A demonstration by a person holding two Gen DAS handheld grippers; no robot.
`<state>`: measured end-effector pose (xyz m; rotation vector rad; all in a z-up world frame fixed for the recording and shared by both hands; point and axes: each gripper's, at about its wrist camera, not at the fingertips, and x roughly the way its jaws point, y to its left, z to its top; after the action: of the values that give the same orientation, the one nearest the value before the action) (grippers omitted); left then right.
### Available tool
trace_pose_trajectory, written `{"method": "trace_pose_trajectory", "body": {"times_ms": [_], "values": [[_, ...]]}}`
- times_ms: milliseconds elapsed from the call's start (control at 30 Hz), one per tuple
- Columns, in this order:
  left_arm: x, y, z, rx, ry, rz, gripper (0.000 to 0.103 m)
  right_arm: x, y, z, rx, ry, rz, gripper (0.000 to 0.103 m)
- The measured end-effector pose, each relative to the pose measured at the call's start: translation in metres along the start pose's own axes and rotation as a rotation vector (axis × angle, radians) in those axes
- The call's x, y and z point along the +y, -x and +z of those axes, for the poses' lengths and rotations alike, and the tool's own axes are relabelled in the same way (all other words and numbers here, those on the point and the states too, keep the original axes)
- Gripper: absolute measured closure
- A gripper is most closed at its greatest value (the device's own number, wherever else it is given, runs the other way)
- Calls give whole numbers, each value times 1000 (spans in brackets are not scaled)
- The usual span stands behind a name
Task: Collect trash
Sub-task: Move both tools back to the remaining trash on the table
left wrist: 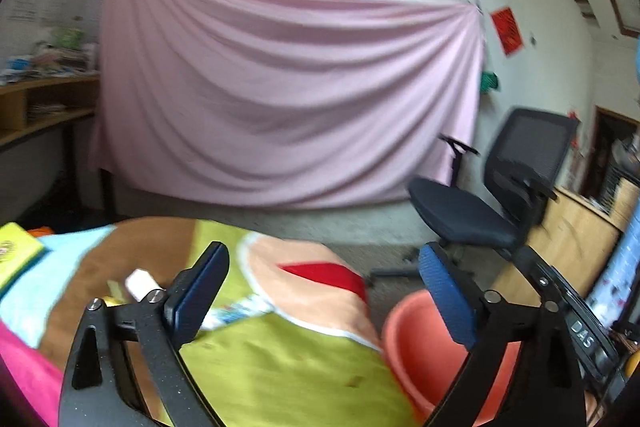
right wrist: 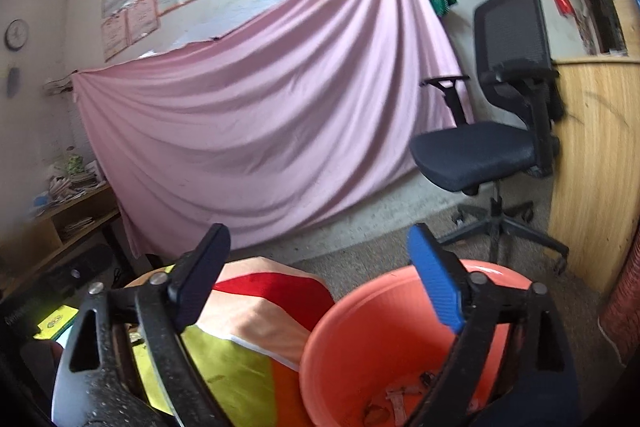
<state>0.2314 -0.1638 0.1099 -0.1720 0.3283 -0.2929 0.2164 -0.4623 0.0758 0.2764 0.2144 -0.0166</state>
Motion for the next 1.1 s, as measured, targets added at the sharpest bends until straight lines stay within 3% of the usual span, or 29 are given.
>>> {"method": "trace_pose_trajectory", "body": {"times_ms": [100, 600, 833, 1100], "values": [[20, 14, -1, -36, -6, 56, 2, 18, 0, -2, -28, 21, 34, 0], [98, 71, -22, -159, -32, 268, 2, 106, 6, -17, -175, 119, 215, 0], [132, 87, -30, -182, -8, 326, 2, 148, -3, -37, -142, 227, 285, 0], [155, 83, -38, -116, 0, 340, 2, 167, -35, -55, -23, 288, 293, 0]]}}
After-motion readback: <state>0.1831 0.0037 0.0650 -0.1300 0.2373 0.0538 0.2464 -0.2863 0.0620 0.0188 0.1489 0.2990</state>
